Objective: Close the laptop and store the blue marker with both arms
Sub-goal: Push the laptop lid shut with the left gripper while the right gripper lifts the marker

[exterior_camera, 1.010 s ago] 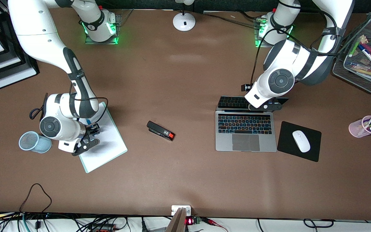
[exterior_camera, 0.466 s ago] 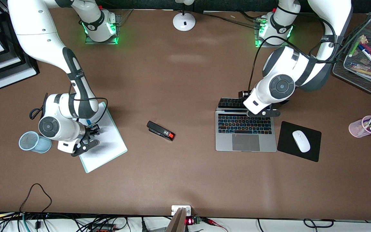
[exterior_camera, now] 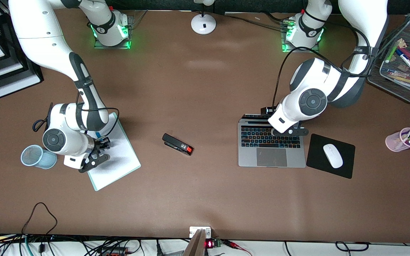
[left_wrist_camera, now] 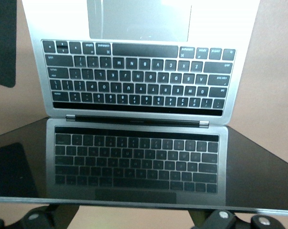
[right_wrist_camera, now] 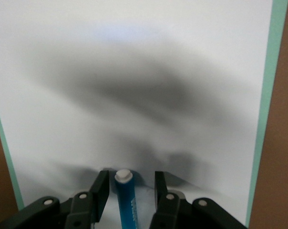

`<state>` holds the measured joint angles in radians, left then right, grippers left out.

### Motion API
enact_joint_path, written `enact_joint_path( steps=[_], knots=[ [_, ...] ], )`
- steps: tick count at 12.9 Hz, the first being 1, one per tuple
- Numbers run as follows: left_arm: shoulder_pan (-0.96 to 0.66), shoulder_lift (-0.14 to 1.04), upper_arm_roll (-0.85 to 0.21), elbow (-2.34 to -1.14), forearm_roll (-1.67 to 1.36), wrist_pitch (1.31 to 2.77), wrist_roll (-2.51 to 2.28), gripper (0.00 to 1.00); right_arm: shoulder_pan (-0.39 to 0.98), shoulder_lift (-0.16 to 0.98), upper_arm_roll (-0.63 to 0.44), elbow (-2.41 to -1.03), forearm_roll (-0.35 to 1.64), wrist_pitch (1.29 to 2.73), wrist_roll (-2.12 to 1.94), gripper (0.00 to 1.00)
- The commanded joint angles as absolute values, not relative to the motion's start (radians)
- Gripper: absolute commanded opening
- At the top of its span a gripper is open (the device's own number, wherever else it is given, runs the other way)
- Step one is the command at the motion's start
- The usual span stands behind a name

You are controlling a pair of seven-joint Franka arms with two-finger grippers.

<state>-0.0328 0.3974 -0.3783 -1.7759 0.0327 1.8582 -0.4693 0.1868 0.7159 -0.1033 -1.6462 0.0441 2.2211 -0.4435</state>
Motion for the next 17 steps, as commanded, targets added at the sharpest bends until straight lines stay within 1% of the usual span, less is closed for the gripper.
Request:
enact_joint_path(
  steps=[1, 3, 4, 5, 6, 7, 9, 15, 17],
  knots=[
    [-0.029, 0.426, -0.382, -1.752, 0.041, 1.876, -0.482, 1.00, 0.190, 0.716, -0.101, -1.649, 0.061, 2.212, -0.449, 0.47],
    [-0.028, 0.437, -0.379, -1.746, 0.040, 1.905, -0.482, 1.00, 0.189, 0.715, -0.101, -1.649, 0.060, 2.209, -0.457, 0.46],
    [-0.028, 0.442, -0.379, -1.744, 0.037, 1.925, -0.482, 1.00, 0.190, 0.715, -0.101, -1.649, 0.060, 2.209, -0.457, 0.44],
    [-0.026, 0.451, -0.377, -1.746, 0.037, 1.957, -0.482, 1.00, 0.190, 0.715, -0.101, -1.649, 0.060, 2.209, -0.454, 0.39],
    [-0.025, 0.466, -0.376, -1.744, 0.035, 1.980, -0.482, 1.00, 0.190, 0.715, -0.101, -1.649, 0.061, 2.209, -0.453, 0.39],
    [-0.025, 0.482, -0.376, -1.741, 0.037, 1.997, -0.482, 1.00, 0.190, 0.715, -0.101, -1.648, 0.060, 2.209, -0.449, 0.33],
    [-0.014, 0.506, -0.374, -1.709, 0.043, 2.003, -0.483, 1.00, 0.189, 0.715, -0.101, -1.647, 0.061, 2.207, -0.446, 0.25],
    [-0.011, 0.555, -0.374, -1.667, 0.046, 2.022, -0.480, 1.00, 0.187, 0.712, -0.101, -1.643, 0.060, 2.207, -0.453, 0.02],
    [-0.011, 0.581, -0.368, -1.667, 0.046, 2.058, -0.477, 1.00, 0.181, 0.690, -0.103, -1.638, 0.060, 2.207, -0.459, 0.01]
  ],
)
